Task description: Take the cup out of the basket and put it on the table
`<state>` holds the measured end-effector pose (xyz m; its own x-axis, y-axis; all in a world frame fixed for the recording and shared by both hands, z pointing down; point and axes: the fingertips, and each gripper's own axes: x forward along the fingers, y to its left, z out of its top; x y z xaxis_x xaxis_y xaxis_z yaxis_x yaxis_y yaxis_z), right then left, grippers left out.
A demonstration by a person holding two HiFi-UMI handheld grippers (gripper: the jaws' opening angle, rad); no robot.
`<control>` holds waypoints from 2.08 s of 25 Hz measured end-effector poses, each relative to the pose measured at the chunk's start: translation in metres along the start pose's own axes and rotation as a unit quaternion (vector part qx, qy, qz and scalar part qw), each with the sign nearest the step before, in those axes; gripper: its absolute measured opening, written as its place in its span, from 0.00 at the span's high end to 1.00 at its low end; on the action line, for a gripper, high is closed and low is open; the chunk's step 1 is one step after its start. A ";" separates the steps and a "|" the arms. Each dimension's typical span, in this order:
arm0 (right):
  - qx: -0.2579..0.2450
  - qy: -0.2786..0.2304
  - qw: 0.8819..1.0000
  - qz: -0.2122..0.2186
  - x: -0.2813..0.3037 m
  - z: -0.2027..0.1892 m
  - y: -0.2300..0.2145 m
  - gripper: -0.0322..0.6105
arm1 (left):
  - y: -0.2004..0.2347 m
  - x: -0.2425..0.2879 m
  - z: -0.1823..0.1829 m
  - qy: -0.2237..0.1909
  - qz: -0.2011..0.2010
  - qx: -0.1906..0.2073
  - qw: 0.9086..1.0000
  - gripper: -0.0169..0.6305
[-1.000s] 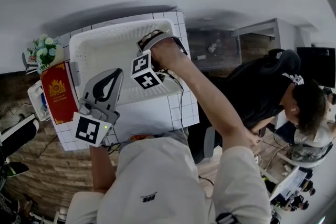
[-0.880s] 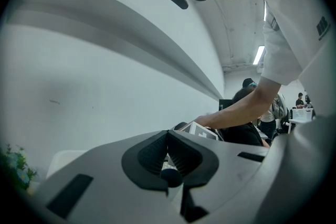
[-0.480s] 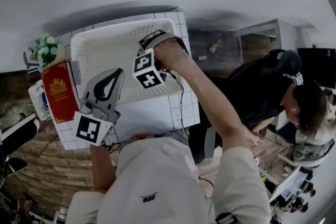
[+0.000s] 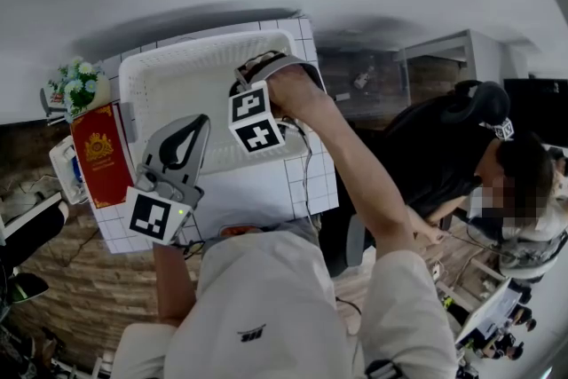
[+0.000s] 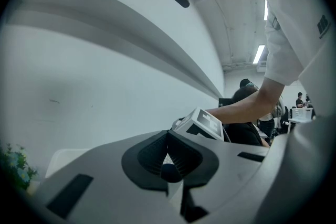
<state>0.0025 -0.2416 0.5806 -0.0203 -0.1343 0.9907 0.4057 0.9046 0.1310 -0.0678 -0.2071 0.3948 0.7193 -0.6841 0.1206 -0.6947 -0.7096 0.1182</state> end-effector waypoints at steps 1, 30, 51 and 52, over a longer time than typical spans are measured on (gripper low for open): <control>0.004 -0.004 1.000 -0.002 -0.003 0.000 0.000 0.39 | -0.001 0.000 0.000 0.000 0.000 0.001 1.000 0.96; 0.058 -0.050 0.997 -0.031 -0.093 -0.005 0.019 0.39 | -0.029 -0.011 0.007 -0.003 -0.023 0.017 1.000 0.96; 0.086 -0.048 0.994 -0.058 -0.157 -0.007 0.045 0.39 | -0.056 -0.021 0.012 -0.010 -0.051 0.028 0.998 0.96; 0.086 -0.047 0.993 -0.060 -0.161 -0.007 0.046 0.39 | -0.057 -0.022 0.013 -0.011 -0.053 0.029 0.998 0.96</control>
<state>0.0305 -0.1811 0.4274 -0.1475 -0.2134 0.9658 0.2325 0.9416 0.2435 -0.0437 -0.1542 0.3727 0.7889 -0.6080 0.0894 -0.6140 -0.7860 0.0718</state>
